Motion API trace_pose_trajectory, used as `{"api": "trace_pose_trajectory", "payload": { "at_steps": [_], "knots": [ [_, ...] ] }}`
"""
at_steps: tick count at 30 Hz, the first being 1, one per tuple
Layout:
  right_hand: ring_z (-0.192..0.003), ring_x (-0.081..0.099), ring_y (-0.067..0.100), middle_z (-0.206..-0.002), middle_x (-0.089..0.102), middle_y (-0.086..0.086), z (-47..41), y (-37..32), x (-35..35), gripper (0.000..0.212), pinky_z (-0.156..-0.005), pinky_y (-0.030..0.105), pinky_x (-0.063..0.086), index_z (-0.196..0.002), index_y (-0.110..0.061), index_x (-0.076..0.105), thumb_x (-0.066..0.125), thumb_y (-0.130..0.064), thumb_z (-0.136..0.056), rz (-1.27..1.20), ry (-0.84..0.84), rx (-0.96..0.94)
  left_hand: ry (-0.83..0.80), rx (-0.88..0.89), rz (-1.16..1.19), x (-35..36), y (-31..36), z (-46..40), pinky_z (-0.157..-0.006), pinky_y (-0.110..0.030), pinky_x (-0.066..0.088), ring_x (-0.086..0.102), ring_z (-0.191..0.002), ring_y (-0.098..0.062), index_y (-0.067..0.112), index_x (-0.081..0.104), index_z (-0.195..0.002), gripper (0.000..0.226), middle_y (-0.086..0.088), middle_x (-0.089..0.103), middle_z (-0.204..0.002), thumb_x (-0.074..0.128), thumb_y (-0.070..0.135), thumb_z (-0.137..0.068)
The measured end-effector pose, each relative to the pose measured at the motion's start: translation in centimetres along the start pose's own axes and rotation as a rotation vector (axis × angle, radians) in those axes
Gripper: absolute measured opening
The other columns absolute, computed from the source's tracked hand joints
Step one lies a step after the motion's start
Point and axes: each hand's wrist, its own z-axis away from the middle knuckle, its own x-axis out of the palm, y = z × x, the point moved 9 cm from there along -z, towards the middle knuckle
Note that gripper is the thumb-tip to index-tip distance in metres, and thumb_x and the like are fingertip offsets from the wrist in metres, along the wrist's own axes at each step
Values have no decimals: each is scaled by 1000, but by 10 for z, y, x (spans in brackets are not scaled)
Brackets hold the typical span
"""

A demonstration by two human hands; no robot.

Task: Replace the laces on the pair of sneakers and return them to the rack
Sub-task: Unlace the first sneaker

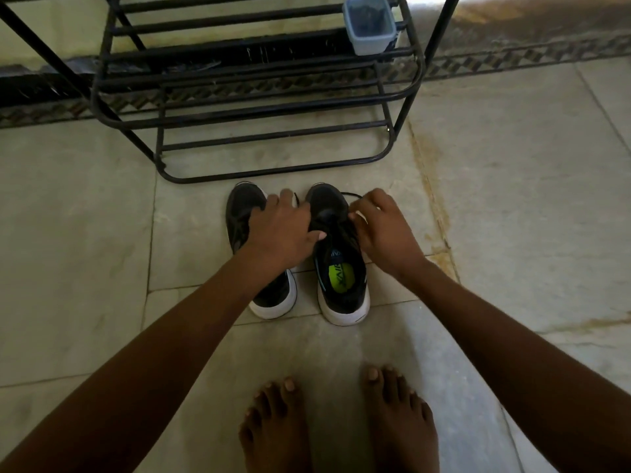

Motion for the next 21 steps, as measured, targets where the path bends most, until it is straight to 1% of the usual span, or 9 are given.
{"api": "trace_pose_trajectory", "payload": {
  "at_steps": [3,4,6,8,10,13,17,19,21],
  "knots": [
    [-86,62,23,-97,63,9,-24,1,19,9,-77,34,52,-99,-10,71,67,-14,-92,-67,-289,-14,42,161,20,-2,8,-7,-110,-55,31,37,-139,-29,24,51,-143,70,-6,37,-153,59,68,-89],
    [-86,64,21,-97,65,8,-28,1,24,10,-79,33,52,-99,-10,72,69,-10,-90,-55,-359,-17,10,216,99,1,9,-9,-112,-54,31,39,-140,-26,26,52,-144,69,-2,39,-154,62,66,-89],
    [-85,64,19,-97,67,7,-33,3,28,14,-79,31,52,-99,-10,72,70,-4,-87,-33,-398,-9,-29,280,356,5,6,-12,-110,-50,40,51,-131,-21,25,59,-139,57,1,53,-144,69,53,-91],
    [-83,62,17,-96,65,6,-35,5,29,15,-76,28,48,-98,-10,71,70,-3,-85,-27,-386,-5,65,301,565,6,-1,-16,-103,-47,48,59,-119,-19,20,70,-127,34,-1,63,-129,72,31,-94],
    [-82,62,17,-95,64,5,-34,7,30,12,-75,29,48,-96,-9,71,71,-4,-85,-36,-360,-11,158,286,649,9,-5,-18,-98,-43,52,62,-109,-18,17,77,-116,22,-2,64,-119,70,16,-95],
    [-81,62,19,-91,65,6,-31,8,29,7,-77,35,52,-92,-9,70,73,-15,-89,-77,-298,1,225,268,702,12,-4,-22,-88,-42,56,63,-95,-16,18,79,-105,16,0,62,-114,75,14,-90],
    [-86,59,16,-94,64,3,-16,8,27,33,-75,31,49,-97,-15,71,74,-45,-86,-124,-201,111,258,294,593,11,5,-24,-78,-41,57,61,-96,-17,19,76,-98,10,3,56,-113,72,14,-91],
    [-97,54,18,-106,59,5,1,6,30,46,-79,30,47,-109,-15,68,71,-53,-82,-49,-132,120,255,283,661,12,8,-26,-78,-38,55,60,-91,-18,13,73,-92,11,-2,55,-107,68,4,-90],
    [-105,49,27,-117,53,10,18,3,30,47,-80,35,43,-114,-16,67,63,-51,-82,140,-25,88,191,169,783,15,5,-30,-84,-35,50,57,-90,-18,12,69,-88,12,-4,55,-101,67,1,-92]
  ]
}}
